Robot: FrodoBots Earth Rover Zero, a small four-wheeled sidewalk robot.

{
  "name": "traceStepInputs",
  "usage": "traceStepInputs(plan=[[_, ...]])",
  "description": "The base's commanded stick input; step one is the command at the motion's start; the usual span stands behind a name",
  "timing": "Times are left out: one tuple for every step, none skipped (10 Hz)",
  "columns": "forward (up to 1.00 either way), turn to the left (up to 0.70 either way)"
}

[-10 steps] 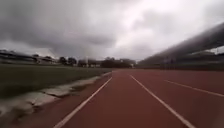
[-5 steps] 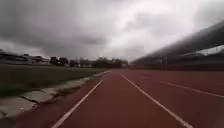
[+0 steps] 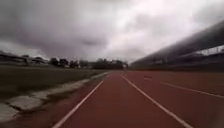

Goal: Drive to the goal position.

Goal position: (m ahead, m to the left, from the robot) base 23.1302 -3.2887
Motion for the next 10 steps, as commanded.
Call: traceStepInputs(plan=[[0.70, 0.01], [0.70, 0.07], [0.70, 0.07], [0.70, 0.04], [0.70, 0.01], [0.70, 0.00], [0.70, 0.00], [0.70, 0.01], [0.70, 0.07], [0.70, -0.09]])
